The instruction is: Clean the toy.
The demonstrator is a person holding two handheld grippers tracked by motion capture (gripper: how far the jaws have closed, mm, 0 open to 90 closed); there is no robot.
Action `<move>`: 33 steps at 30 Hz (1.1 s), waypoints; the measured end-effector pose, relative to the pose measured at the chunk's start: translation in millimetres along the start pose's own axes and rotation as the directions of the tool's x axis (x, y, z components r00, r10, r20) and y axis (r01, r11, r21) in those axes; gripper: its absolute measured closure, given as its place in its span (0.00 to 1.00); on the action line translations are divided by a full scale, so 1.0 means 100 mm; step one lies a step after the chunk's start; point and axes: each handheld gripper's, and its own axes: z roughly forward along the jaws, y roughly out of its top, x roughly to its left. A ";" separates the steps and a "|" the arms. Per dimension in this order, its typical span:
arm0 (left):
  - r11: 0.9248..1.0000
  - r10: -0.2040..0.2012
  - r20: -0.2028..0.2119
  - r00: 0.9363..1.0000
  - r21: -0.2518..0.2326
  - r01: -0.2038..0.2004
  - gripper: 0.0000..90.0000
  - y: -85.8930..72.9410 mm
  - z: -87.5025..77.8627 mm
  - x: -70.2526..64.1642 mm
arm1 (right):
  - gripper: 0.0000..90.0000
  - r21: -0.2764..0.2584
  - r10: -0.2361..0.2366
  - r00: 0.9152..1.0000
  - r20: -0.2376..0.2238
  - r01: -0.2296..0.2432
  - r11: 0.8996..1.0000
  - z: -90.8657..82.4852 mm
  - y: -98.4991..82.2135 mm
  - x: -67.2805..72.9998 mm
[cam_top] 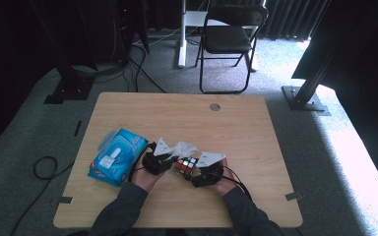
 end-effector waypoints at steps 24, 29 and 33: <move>0.998 -0.009 0.043 0.999 0.059 0.006 0.95 -0.14 0.18 -0.01 | 0.38 -0.043 0.024 0.999 0.027 -0.022 0.999 -0.12 0.03 -0.06; 0.997 -0.010 0.046 0.999 0.074 0.007 0.95 -0.16 0.21 -0.01 | 0.38 -0.061 0.037 0.999 0.040 -0.034 0.998 -0.15 0.03 -0.10; 0.996 -0.005 0.041 0.999 0.091 0.001 0.95 -0.19 0.23 0.00 | 0.38 -0.074 0.049 0.997 0.059 -0.045 0.996 -0.18 0.04 -0.12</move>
